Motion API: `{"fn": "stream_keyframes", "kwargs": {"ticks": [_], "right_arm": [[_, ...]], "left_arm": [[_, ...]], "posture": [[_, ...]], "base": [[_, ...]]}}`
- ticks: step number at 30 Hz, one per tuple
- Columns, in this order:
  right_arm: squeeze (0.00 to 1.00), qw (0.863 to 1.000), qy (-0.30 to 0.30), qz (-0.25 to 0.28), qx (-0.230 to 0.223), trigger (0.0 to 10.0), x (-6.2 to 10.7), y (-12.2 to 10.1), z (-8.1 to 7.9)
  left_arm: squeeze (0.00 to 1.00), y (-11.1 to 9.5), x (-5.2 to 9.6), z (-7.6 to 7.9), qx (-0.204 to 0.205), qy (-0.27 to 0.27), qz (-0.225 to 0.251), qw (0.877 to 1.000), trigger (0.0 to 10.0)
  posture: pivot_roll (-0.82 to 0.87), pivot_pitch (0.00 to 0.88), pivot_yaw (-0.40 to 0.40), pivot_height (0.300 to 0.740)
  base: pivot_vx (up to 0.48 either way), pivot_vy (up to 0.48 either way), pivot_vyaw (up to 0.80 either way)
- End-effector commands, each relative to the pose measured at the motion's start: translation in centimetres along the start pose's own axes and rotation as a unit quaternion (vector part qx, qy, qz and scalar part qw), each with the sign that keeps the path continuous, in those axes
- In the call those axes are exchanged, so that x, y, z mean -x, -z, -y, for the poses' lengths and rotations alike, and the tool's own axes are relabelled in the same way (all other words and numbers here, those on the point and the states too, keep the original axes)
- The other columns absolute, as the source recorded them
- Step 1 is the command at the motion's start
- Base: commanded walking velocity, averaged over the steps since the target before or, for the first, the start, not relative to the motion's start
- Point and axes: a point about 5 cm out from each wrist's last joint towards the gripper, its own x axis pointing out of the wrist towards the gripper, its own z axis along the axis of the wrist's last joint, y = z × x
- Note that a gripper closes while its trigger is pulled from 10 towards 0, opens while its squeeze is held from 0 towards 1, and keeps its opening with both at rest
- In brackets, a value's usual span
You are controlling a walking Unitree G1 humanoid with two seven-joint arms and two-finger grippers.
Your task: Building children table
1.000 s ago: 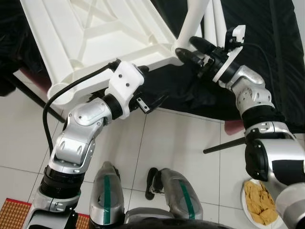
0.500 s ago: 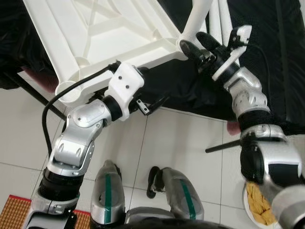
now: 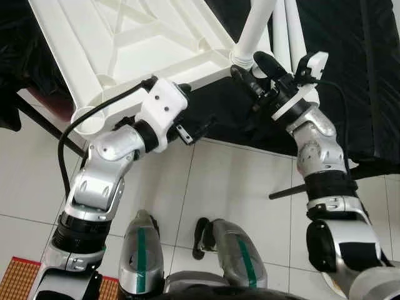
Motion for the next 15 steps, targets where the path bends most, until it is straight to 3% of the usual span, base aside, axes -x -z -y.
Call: {"fn": "stream_keyframes", "kwargs": {"ticks": [1, 10, 15], "right_arm": [[0.00, 0.999, 0.043, 0.006, 0.027, 10.0, 0.5, -0.1, -0.2], [0.00, 0.994, 0.101, 0.006, 0.027, 10.0, 1.0, -0.3, -0.5], [0.00, 0.992, 0.120, 0.006, 0.041, 10.0, 1.1, -0.1, -1.0]], "left_arm": [[0.00, 0.7, -0.1, -1.7, 0.006, -0.103, -0.010, 0.995, 10.0], [0.00, 0.5, -0.6, -3.4, 0.046, -0.131, 0.006, 0.990, 10.0], [0.00, 0.0, -0.6, -4.2, 0.044, -0.151, 0.023, 0.987, 10.0]], "posture": [[0.09, 0.091, -0.076, 0.740], [0.09, 0.096, -0.079, 0.740], [0.08, 0.092, -0.075, 0.740]], "base": [[0.000, 0.000, 0.00], [0.000, 0.000, 0.00], [0.000, 0.000, 0.00]]}}
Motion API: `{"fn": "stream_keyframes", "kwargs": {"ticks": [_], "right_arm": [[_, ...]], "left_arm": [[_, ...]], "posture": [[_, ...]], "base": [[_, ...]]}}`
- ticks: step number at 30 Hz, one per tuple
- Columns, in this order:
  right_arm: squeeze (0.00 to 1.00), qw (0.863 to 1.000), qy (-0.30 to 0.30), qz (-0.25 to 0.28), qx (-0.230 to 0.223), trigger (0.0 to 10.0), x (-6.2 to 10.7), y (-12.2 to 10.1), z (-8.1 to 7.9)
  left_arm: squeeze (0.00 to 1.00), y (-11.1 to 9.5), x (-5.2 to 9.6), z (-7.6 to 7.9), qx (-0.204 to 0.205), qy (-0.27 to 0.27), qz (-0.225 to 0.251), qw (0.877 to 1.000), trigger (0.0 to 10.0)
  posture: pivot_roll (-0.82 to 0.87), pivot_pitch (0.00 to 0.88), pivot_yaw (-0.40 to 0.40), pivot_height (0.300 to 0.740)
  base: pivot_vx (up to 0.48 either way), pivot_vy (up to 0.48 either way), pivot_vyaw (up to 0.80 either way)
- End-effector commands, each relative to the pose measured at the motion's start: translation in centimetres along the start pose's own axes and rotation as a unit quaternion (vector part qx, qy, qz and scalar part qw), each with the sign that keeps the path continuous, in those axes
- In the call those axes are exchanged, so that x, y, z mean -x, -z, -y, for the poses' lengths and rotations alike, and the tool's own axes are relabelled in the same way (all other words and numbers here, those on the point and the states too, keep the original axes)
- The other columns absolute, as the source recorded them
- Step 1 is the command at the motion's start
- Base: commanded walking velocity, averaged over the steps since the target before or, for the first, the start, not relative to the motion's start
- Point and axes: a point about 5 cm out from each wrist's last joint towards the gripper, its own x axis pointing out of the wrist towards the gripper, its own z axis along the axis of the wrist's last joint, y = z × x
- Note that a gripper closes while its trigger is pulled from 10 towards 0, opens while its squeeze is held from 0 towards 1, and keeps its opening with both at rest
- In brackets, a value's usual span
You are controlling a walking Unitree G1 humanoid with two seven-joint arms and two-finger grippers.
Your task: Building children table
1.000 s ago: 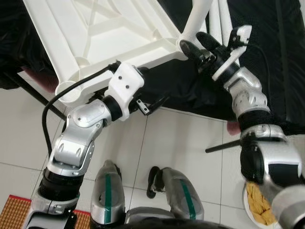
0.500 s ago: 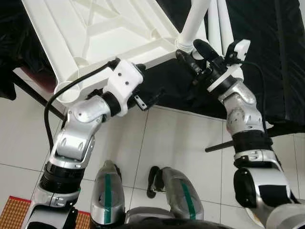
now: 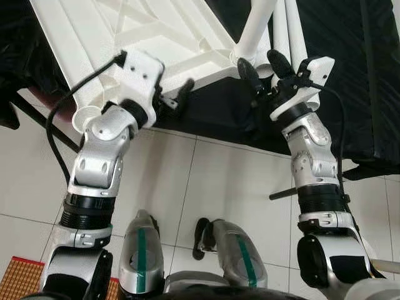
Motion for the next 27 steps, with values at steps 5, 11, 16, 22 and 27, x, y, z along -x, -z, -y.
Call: {"fn": "stream_keyframes", "kwargs": {"ticks": [5, 11, 16, 22, 27], "right_arm": [[0.00, 0.999, 0.047, -0.008, 0.018, 10.0, 0.7, 0.6, -0.8], [0.00, 0.997, 0.074, -0.012, 0.027, 10.0, 0.8, 1.3, -1.5], [0.00, 0.994, 0.103, -0.014, 0.022, 10.0, 1.0, 1.9, -1.7], [0.00, 0.993, 0.117, -0.015, 0.028, 10.0, 0.9, 2.0, -1.8], [0.00, 0.990, 0.130, -0.018, 0.041, 10.0, 0.9, 2.3, -1.8]], "left_arm": [[0.00, 0.1, -0.3, -0.5, 0.031, -0.052, 0.015, 0.998, 10.0], [0.00, 0.6, -0.5, -0.4, 0.065, -0.099, 0.019, 0.993, 10.0], [0.00, 1.6, -0.3, -0.7, 0.083, -0.135, 0.013, 0.987, 10.0], [0.00, 2.0, -0.1, -1.1, 0.049, -0.152, 0.019, 0.987, 10.0], [0.00, 2.5, 0.3, -1.8, 0.049, -0.188, 0.025, 0.981, 10.0]], "posture": [[0.08, 0.084, -0.071, 0.740], [0.08, 0.069, -0.057, 0.740], [0.08, 0.054, -0.055, 0.740], [0.08, 0.046, -0.057, 0.740], [0.09, 0.035, -0.064, 0.740]], "base": [[0.000, 0.000, 0.00], [0.000, 0.000, 0.00], [0.000, 0.000, 0.00], [0.000, 0.000, 0.00], [0.000, 0.000, 0.00]]}}
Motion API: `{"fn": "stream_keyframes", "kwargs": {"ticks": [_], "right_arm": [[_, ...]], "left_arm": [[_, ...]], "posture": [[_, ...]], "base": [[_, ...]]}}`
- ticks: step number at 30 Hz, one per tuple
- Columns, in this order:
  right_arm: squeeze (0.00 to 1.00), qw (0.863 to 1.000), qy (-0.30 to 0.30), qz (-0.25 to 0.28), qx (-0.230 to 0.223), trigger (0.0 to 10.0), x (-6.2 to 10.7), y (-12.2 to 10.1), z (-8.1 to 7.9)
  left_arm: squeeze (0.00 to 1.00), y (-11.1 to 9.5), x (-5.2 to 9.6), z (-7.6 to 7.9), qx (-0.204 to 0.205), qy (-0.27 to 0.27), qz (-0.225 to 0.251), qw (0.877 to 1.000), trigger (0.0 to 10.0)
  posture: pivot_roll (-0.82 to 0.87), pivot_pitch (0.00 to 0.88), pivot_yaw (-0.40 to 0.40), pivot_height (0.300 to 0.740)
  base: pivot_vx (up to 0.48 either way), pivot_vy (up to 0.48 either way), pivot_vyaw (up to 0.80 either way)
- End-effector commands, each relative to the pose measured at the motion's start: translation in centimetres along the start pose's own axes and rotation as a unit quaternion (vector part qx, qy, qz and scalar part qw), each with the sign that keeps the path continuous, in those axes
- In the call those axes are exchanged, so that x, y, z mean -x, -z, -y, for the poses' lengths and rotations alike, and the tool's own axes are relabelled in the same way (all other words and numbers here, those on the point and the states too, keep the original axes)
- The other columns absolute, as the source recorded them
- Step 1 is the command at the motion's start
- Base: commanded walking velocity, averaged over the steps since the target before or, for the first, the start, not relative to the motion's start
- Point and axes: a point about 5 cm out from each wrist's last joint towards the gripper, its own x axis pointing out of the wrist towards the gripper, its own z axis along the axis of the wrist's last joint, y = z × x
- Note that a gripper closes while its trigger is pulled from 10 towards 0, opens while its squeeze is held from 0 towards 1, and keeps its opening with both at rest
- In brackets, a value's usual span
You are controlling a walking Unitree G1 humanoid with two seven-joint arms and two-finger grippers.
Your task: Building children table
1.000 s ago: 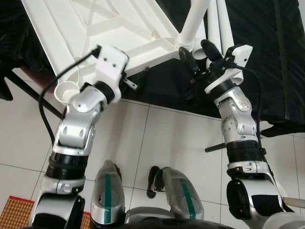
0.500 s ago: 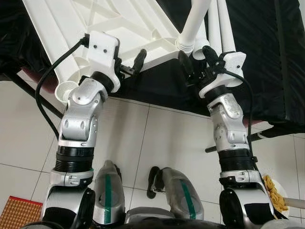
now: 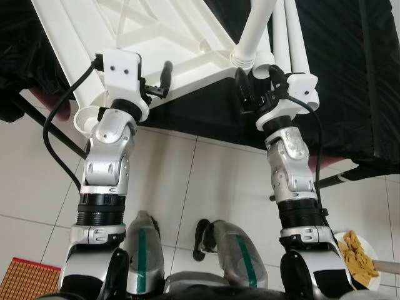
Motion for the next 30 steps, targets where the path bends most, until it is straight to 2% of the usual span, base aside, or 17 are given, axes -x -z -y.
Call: {"fn": "stream_keyframes", "kwargs": {"ticks": [1, 6, 10, 11, 12, 13, 17, 28, 29, 30], "right_arm": [[0.00, 1.000, 0.008, -0.006, 0.011, 10.0, 0.22, 0.46, 0.11], [0.00, 1.000, 0.007, -0.007, 0.016, 10.0, 0.30, 0.58, 0.01], [0.00, 1.000, 0.008, -0.010, 0.029, 10.0, 0.38, 0.82, -0.14], [0.00, 0.999, 0.010, -0.010, 0.036, 10.0, 0.41, 0.87, -0.16], [0.00, 0.999, 0.010, -0.010, 0.036, 10.0, 0.41, 0.87, -0.16], [0.00, 0.999, 0.012, -0.009, 0.044, 10.0, 0.44, 0.90, -0.15], [0.00, 0.999, 0.018, -0.010, 0.049, 10.0, 0.52, 1.00, -0.07], [0.00, 0.998, 0.020, -0.008, 0.056, 10.0, 0.37, 0.94, 0.03], [0.00, 0.998, 0.020, -0.009, 0.057, 10.0, 0.37, 1.03, 0.00], [0.00, 0.998, 0.020, -0.009, 0.057, 10.0, 0.37, 1.03, 0.00]], "left_arm": [[0.00, 0.92, 0.40, -0.42, 0.008, -0.045, -0.013, 0.999, 10.0], [0.00, 1.10, 0.65, -0.19, 0.009, -0.050, -0.007, 0.999, 10.0], [0.00, 1.21, 0.90, 0.08, -0.009, -0.054, 0.010, 0.998, 10.0], [0.00, 1.23, 0.98, -0.09, -0.031, -0.062, 0.016, 0.997, 10.0], [0.00, 1.23, 0.98, -0.09, -0.031, -0.062, 0.016, 0.997, 10.0], [0.00, 1.12, 1.03, -0.19, -0.058, -0.064, 0.027, 0.996, 10.0], [0.00, 1.18, 1.08, -0.37, -0.078, -0.067, 0.033, 0.994, 10.0], [0.00, 1.49, 0.95, 0.13, -0.087, -0.042, 0.038, 0.995, 10.0], [0.00, 1.40, 1.03, 0.52, -0.130, -0.027, 0.051, 0.990, 10.0], [0.00, 1.40, 1.03, 0.52, -0.130, -0.027, 0.051, 0.990, 10.0]], "posture": [[0.09, 0.035, -0.064, 0.740], [0.09, 0.028, -0.071, 0.740], [0.09, 0.027, -0.073, 0.740], [0.09, 0.028, -0.074, 0.740], [0.09, 0.028, -0.074, 0.740], [0.09, 0.028, -0.075, 0.740], [0.09, 0.026, -0.075, 0.740], [0.09, 0.030, -0.085, 0.740], [0.09, 0.031, -0.087, 0.740], [0.09, 0.031, -0.087, 0.740]], "base": [[0.000, 0.000, 0.00], [0.000, 0.000, 0.00], [0.000, 0.000, 0.00], [0.000, 0.000, 0.00], [0.000, 0.000, 0.00], [0.000, 0.000, 0.00], [0.000, 0.000, 0.00], [0.000, 0.000, 0.00], [0.000, 0.000, 0.00], [0.000, 0.000, 0.00]]}}
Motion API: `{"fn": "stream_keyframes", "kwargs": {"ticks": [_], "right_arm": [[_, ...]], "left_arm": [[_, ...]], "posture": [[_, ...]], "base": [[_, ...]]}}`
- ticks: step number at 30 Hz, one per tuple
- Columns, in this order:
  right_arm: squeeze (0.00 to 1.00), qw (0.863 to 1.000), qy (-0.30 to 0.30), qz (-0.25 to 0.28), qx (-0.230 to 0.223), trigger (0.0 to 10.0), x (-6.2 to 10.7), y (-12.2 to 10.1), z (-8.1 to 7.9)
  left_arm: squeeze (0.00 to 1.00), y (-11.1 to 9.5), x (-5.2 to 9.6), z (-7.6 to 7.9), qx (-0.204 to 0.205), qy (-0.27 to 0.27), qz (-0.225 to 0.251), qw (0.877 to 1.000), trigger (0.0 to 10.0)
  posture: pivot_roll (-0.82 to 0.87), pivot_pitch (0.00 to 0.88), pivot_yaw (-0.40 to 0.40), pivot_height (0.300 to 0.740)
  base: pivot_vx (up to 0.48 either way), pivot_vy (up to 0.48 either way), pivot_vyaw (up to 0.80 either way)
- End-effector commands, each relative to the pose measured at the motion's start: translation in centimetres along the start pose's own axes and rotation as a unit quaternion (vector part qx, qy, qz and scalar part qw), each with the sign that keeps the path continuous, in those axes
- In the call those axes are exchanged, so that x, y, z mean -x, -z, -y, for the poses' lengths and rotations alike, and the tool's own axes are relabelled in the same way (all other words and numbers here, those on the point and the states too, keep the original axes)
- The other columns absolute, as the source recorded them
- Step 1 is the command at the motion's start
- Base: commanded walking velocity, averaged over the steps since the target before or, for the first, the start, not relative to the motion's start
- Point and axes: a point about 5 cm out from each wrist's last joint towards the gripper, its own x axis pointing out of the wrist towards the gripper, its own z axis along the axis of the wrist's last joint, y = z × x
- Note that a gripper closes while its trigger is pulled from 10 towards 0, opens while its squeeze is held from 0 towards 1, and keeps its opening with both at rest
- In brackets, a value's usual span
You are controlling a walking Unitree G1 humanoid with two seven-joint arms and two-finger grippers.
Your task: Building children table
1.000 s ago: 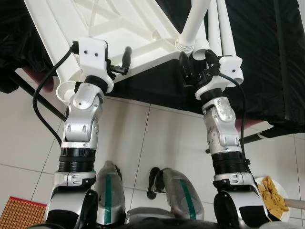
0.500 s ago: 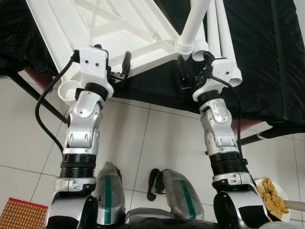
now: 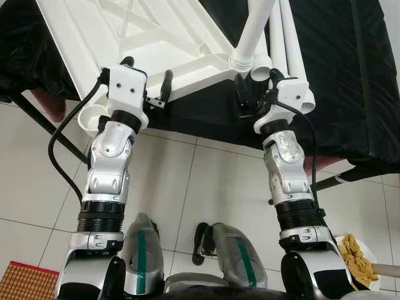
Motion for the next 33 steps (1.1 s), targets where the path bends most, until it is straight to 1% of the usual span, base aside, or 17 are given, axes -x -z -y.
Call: {"fn": "stream_keyframes", "kwargs": {"ticks": [1, 6, 8, 9, 11, 12, 13, 16, 21, 24, 26, 27, 28, 29, 30, 31, 33], "right_arm": [[0.00, 1.000, 0.003, -0.005, 0.009, 10.0, 0.1, 0.3, 0.1], [0.00, 1.000, 0.011, -0.004, 0.013, 10.0, 0.1, 0.3, 0.3], [0.00, 1.000, 0.024, -0.003, 0.013, 10.0, 0.2, 0.3, 0.6], [0.00, 1.000, 0.024, -0.003, 0.013, 10.0, 0.2, 0.3, 0.6], [0.00, 0.999, 0.034, -0.003, 0.011, 10.0, 0.2, 0.3, 0.8], [0.00, 0.999, 0.037, -0.004, 0.010, 10.0, 0.2, 0.3, 0.9], [0.00, 0.999, 0.037, -0.004, 0.010, 10.0, 0.2, 0.3, 0.9], [0.00, 0.999, 0.042, -0.002, 0.011, 10.0, 0.1, 0.3, 0.9], [0.00, 0.999, 0.045, -0.002, 0.012, 10.0, -0.1, 0.3, 1.0], [0.00, 0.999, 0.048, -0.001, 0.013, 10.0, -0.2, 0.3, 1.0], [0.00, 0.999, 0.052, -0.002, 0.012, 10.0, -0.2, 0.4, 1.0], [0.00, 0.999, 0.052, -0.002, 0.012, 10.0, -0.2, 0.4, 1.0], [0.00, 0.999, 0.054, -0.002, 0.011, 10.0, -0.2, 0.4, 1.0], [0.00, 0.998, 0.055, -0.002, 0.010, 10.0, -0.2, 0.5, 1.0], [0.00, 0.998, 0.055, -0.002, 0.010, 10.0, -0.2, 0.5, 1.0], [0.00, 0.998, 0.056, -0.002, 0.010, 10.0, -0.2, 0.5, 1.0], [0.00, 0.998, 0.057, -0.002, 0.010, 10.0, -0.2, 0.5, 0.9]], "left_arm": [[0.00, 0.2, 0.3, 0.0, -0.046, -0.053, 0.006, 0.998, 10.0], [0.00, 0.4, 0.3, 0.0, -0.051, -0.060, 0.004, 0.997, 10.0], [0.00, 1.0, 0.4, -1.0, -0.015, -0.119, -0.019, 0.993, 10.0], [0.00, 1.0, 0.4, -1.0, -0.015, -0.119, -0.019, 0.993, 10.0], [0.00, 1.5, 0.5, -2.0, 0.014, -0.170, -0.040, 0.984, 10.0], [0.00, 1.7, 0.6, -2.3, 0.021, -0.184, -0.046, 0.982, 10.0], [0.00, 1.7, 0.6, -2.3, 0.021, -0.184, -0.046, 0.982, 10.0], [0.00, 2.0, 0.7, -3.8, 0.036, -0.227, -0.052, 0.972, 10.0], [0.00, 2.0, 0.6, -4.5, 0.038, -0.239, -0.051, 0.969, 10.0], [0.00, 1.9, 0.5, -4.9, 0.050, -0.247, -0.052, 0.966, 10.0], [0.00, 1.8, 0.4, -5.1, 0.079, -0.259, -0.052, 0.961, 10.0], [0.00, 1.8, 0.4, -5.1, 0.079, -0.259, -0.052, 0.961, 10.0], [0.00, 1.6, 0.3, -5.3, 0.089, -0.271, -0.043, 0.957, 10.0], [0.00, 1.5, 0.3, -5.4, 0.111, -0.280, -0.038, 0.953, 10.0], [0.00, 1.5, 0.3, -5.4, 0.111, -0.280, -0.038, 0.953, 10.0], [0.00, 1.4, 0.2, -5.5, 0.125, -0.285, -0.035, 0.950, 10.0], [0.00, 1.4, 0.1, -5.7, 0.127, -0.289, -0.033, 0.948, 10.0]], "posture": [[0.09, 0.037, -0.083, 0.740], [0.09, 0.037, -0.083, 0.740], [0.08, 0.043, -0.072, 0.740], [0.08, 0.043, -0.072, 0.740], [0.08, 0.046, -0.065, 0.740], [0.08, 0.045, -0.064, 0.740], [0.08, 0.045, -0.064, 0.740], [0.08, 0.044, -0.064, 0.740], [0.09, 0.043, -0.061, 0.740], [0.09, 0.043, -0.061, 0.740], [0.09, 0.040, -0.054, 0.740], [0.09, 0.040, -0.054, 0.740], [0.09, 0.040, -0.054, 0.740], [0.09, 0.040, -0.053, 0.740], [0.09, 0.040, -0.053, 0.740], [0.09, 0.040, -0.053, 0.740], [0.09, 0.038, -0.051, 0.740]], "base": [[0.000, 0.000, 0.00], [0.000, 0.000, 0.00], [0.000, 0.000, 0.00], [0.000, 0.000, 0.00], [0.000, 0.000, 0.00], [0.000, 0.000, 0.00], [0.000, 0.000, 0.00], [0.000, 0.000, 0.00], [0.000, 0.000, 0.00], [0.000, 0.000, 0.00], [0.000, 0.000, 0.00], [0.000, 0.000, 0.00], [0.000, 0.000, 0.00], [0.000, 0.000, 0.00], [0.000, 0.000, 0.00], [0.000, 0.000, 0.00], [0.000, 0.000, 0.00]]}}
